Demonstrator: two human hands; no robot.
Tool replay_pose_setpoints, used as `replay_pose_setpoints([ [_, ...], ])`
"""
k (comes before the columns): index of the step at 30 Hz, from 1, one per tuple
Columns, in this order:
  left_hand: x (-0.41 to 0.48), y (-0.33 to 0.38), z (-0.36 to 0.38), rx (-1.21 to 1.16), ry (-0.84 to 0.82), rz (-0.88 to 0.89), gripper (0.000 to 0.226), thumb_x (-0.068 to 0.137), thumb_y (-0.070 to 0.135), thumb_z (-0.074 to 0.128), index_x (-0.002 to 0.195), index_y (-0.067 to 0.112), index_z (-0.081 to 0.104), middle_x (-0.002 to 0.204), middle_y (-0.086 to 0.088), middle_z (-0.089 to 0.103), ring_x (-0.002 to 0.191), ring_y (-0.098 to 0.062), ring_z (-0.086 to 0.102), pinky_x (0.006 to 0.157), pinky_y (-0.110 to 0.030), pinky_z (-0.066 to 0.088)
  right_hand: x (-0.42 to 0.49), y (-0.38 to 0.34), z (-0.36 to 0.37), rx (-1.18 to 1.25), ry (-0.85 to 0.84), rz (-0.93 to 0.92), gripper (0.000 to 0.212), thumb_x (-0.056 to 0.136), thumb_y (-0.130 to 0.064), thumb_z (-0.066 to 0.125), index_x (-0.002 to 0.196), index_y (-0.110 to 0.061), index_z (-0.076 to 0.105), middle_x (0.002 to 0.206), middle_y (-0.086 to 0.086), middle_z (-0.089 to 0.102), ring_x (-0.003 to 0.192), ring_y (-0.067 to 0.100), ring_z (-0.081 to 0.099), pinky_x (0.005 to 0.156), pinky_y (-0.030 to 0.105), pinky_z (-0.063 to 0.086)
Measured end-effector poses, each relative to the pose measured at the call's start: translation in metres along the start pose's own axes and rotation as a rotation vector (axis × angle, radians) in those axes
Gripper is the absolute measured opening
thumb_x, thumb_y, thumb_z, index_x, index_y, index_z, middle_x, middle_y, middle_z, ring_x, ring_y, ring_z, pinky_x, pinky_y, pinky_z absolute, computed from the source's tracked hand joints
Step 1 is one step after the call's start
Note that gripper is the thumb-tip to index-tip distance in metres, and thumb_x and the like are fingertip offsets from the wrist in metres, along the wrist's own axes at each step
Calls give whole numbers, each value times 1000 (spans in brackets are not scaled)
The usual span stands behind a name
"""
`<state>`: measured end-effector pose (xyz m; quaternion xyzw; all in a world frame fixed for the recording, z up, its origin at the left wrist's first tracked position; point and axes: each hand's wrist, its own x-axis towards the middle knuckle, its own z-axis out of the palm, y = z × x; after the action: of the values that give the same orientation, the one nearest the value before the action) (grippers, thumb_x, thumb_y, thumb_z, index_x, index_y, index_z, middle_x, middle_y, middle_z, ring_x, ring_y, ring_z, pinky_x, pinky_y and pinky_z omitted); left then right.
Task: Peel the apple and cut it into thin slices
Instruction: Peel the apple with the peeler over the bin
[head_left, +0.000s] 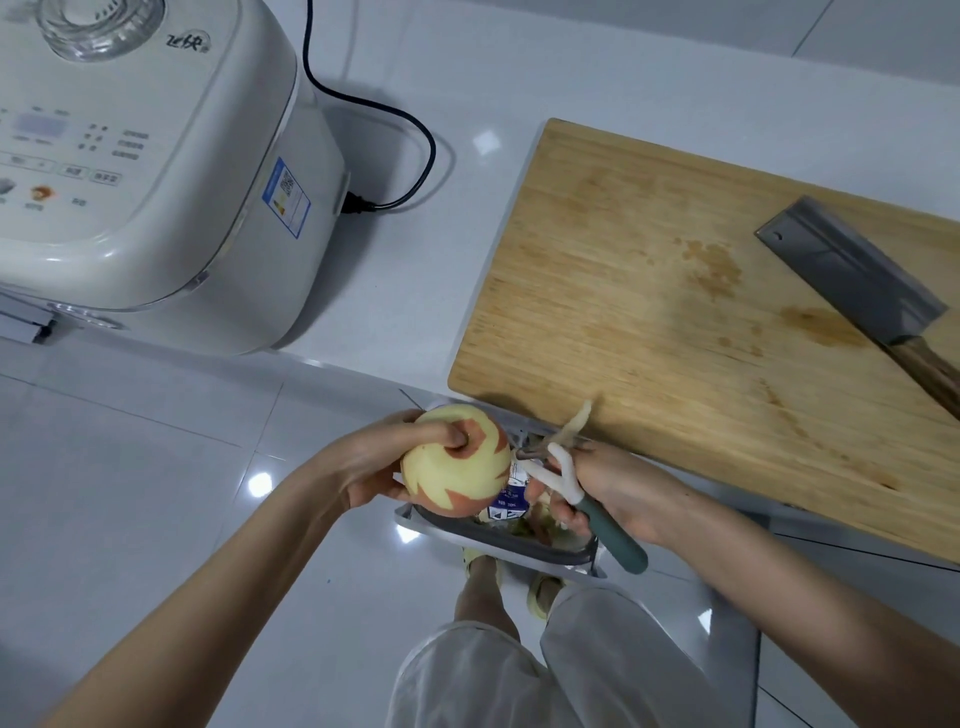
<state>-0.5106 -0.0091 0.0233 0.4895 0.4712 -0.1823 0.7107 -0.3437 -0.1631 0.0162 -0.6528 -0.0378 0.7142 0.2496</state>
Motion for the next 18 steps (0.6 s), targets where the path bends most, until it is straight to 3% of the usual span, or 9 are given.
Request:
replay_pose_setpoints([
  [4,-2,-3,-1,-174,-4,-89,79,39,46,75,111,16,62,103,-12,68,91,-28,64,61,-33,55,-2,2,-1,120,-229,256,42,99,-29,30,86,-1,59,45,2,42,38,11,34,44,22,30],
  [6,-2,-6,-1,-270,-18,-102,76,41,40,77,111,13,62,100,-15,70,88,-31,67,62,-37,56,1,5,0,155,-264,275,38,98,-24,30,87,-2,59,45,1,41,38,11,35,45,22,30],
  [8,-2,-8,-3,-336,-45,-100,75,45,34,78,114,11,61,101,-18,70,87,-35,69,66,-45,57,1,3,3,187,-197,203,34,98,-23,33,90,-4,60,45,1,42,38,11,36,44,22,31],
  [10,-2,-10,-3,-341,-74,-97,74,47,32,79,115,9,61,105,-20,69,91,-37,68,73,-51,57,-1,0,6,201,-39,10,27,99,-21,39,95,-6,61,44,2,44,39,13,38,45,25,32],
  [12,-2,-10,-1,-301,-89,-94,74,47,33,79,114,10,61,105,-19,70,92,-35,68,80,-51,55,-5,-3,8,62,156,-294,25,99,-22,43,93,-7,62,49,3,48,44,13,42,49,26,35],
  [16,-1,-6,6,-215,-63,-42,75,48,34,78,118,17,58,108,-16,68,92,-30,67,75,-45,57,-4,-3,10,-666,594,-1041,24,95,-28,49,81,-14,64,58,-6,58,50,7,48,52,20,37],
  [18,-1,-4,7,-216,-57,-15,73,50,32,77,119,17,58,109,-16,66,88,-27,68,66,-38,56,2,-4,9,-874,724,-1295,23,92,-28,51,80,-15,67,63,-7,65,56,9,55,58,25,42],
])
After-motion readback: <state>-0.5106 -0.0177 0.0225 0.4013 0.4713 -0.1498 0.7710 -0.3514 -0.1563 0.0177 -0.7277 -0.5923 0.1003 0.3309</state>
